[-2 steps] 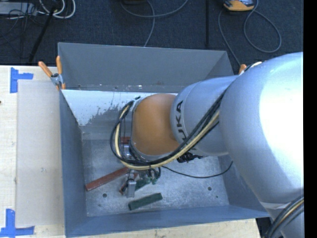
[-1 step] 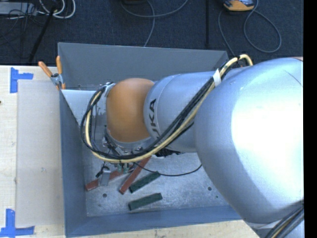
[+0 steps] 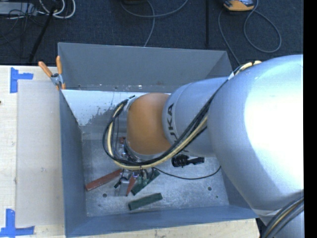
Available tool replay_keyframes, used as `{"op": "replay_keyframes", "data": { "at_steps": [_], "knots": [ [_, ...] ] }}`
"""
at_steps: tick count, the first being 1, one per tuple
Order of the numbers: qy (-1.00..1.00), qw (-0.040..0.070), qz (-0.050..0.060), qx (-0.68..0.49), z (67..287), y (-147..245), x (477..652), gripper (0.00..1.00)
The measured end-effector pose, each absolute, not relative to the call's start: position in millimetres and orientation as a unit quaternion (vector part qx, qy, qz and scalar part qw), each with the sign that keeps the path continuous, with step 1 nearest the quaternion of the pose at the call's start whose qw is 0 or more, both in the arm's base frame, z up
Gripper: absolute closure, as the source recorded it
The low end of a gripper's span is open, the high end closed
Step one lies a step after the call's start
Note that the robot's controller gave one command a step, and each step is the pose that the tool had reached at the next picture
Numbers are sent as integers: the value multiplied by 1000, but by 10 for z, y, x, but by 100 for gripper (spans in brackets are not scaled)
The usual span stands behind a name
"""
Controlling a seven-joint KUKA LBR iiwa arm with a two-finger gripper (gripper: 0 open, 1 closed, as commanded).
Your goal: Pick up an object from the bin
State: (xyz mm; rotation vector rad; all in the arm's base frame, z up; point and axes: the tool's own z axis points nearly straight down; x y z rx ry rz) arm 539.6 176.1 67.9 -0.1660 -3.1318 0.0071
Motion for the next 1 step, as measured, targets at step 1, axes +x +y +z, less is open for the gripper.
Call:
{"op": "replay_keyframes", "data": {
  "at_steps": [1],
  "knots": [
    [-999,1,0,-53,693,1788,5409,100]
  ]
}}
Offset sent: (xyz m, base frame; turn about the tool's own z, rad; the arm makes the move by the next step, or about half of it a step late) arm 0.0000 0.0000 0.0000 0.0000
